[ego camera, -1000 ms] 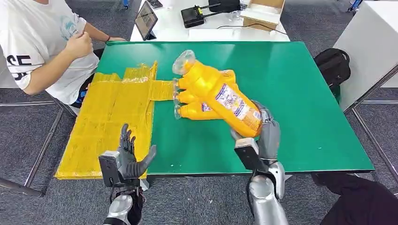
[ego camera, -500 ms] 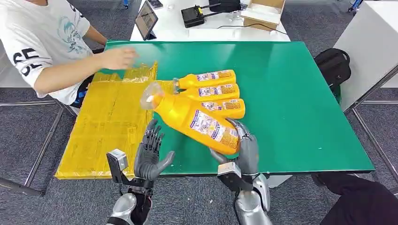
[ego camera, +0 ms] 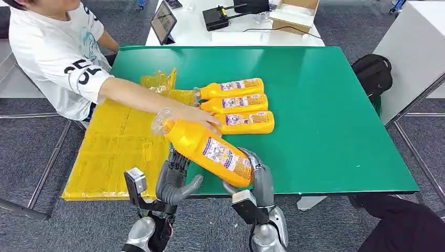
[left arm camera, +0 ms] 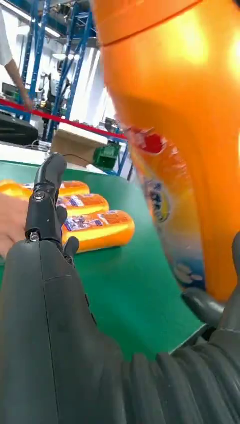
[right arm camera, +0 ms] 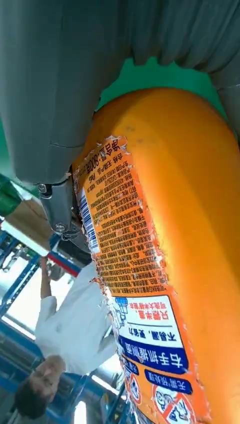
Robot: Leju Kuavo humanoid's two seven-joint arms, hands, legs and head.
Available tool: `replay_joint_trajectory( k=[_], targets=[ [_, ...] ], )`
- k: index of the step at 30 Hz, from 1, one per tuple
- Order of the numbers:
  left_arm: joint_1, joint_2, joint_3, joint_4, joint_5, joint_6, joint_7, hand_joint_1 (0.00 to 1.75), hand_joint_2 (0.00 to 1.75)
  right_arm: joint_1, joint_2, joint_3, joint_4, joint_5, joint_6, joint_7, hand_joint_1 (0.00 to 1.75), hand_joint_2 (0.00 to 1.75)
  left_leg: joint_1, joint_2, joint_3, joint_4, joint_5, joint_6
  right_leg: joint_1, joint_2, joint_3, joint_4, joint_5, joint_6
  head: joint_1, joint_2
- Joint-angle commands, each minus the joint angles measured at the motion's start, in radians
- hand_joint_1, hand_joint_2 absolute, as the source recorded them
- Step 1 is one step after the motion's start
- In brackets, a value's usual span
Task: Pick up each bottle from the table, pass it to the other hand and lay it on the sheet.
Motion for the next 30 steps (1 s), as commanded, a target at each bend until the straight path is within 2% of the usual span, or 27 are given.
replay_joint_trajectory(
  k=[1, 7, 15, 29, 30],
  targets=[
    [0.035, -0.023, -0.054, 0.034, 0.006, -0.001, 0.005, 0.0, 1.75, -0.049, -0.01, 0.032, 0.164, 0.004, 0.008, 0.002, 1.75, 1.75, 0.0, 0.001, 0.005, -0.001, -0.002, 0.001, 0.0, 0.0, 0.004, -0.001, -0.001, -0.002, 0.0, 0.0],
    [0.006, -0.023, -0.05, 0.093, 0.022, 0.008, 0.018, 0.0, 1.75, -0.076, -0.01, 0.147, 0.314, 0.03, -0.029, -0.006, 1.75, 1.75, 0.0, 0.002, 0.005, -0.001, -0.002, 0.001, 0.001, 0.001, 0.004, -0.002, -0.001, -0.002, 0.0, 0.0],
    [-0.031, -0.023, -0.025, 0.173, 0.073, 0.026, 0.029, 0.0, 1.75, -0.117, -0.01, 0.232, 0.462, 0.021, -0.046, -0.007, 1.75, 1.75, 0.0, 0.002, 0.006, -0.001, -0.002, 0.001, 0.001, 0.001, 0.006, -0.002, -0.001, -0.003, 0.0, 0.0],
    [-0.033, -0.023, -0.005, 0.154, 0.138, -0.008, 0.004, 0.0, 1.75, -0.145, -0.01, 0.252, 0.552, 0.016, -0.048, -0.013, 1.75, 1.75, 0.0, 0.0, 0.004, -0.001, -0.001, 0.001, 0.0, -0.002, 0.003, -0.001, -0.002, -0.002, 0.0, 0.0],
    [-0.031, -0.023, -0.008, 0.144, 0.161, -0.029, -0.003, 0.14, 1.75, -0.148, -0.01, 0.254, 0.56, 0.015, -0.042, -0.011, 1.75, 1.75, 0.0, 0.0, 0.006, -0.001, -0.003, 0.002, 0.001, -0.002, 0.006, -0.001, -0.003, -0.003, 0.0, 0.0]
  ],
)
